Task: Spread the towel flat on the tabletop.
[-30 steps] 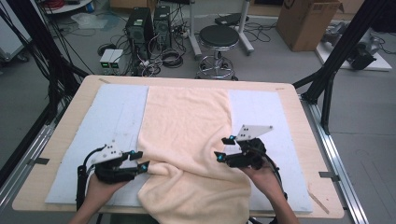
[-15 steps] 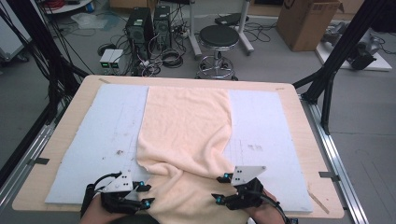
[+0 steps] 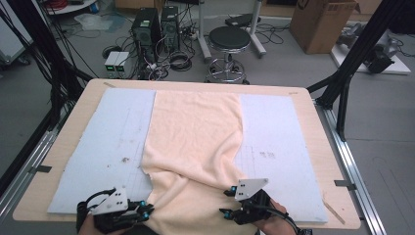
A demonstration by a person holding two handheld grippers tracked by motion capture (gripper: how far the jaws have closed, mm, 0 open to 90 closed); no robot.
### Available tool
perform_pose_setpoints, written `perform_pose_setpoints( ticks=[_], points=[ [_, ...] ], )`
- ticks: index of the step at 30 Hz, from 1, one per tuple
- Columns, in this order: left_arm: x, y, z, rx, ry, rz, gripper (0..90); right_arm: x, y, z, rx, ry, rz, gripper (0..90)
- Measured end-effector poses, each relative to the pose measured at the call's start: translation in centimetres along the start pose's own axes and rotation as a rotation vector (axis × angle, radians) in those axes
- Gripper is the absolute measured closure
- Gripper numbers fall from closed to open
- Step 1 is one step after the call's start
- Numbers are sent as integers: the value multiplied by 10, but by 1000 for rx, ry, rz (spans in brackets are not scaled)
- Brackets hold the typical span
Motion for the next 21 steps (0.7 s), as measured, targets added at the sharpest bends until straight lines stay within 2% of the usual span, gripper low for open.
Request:
perform_pose_setpoints(
  ticks=[3, 7, 9, 10, 11, 12, 16, 21],
  points=[
    [15, -15, 2, 3, -28, -13, 842, 2, 3, 0, 16, 9, -1, 470],
    [28, -34, 6, 16, -40, 2, 829, 3, 6, 0, 41, 20, 1, 480],
    [32, -39, 7, 18, -58, 6, 764, 5, 6, 2, 51, 29, 4, 482],
    [33, -39, 5, 24, -70, 2, 696, 6, 5, 2, 53, 25, 5, 486],
    [33, -36, 3, 26, -82, -6, 633, 8, 5, 2, 52, 19, 9, 487],
    [32, -33, -1, 23, -96, -6, 607, 9, 3, 2, 50, 11, 10, 489],
    [20, -10, -13, 13, -112, -37, 550, 14, -2, 7, 58, 16, 21, 502],
    [-9, 22, -16, 21, -60, -50, 498, 16, -12, 14, 45, 25, 13, 517]
  ],
)
Point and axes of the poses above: each handheld gripper's, and its own axes: x roughly backward along the jaws, z roughly out of its underside, y roughly to its left, the point moved 8 cm from there along -x, roughly forward along the jaws, and after that the axes turned 10 degrees about z, right-handed, at the moved point
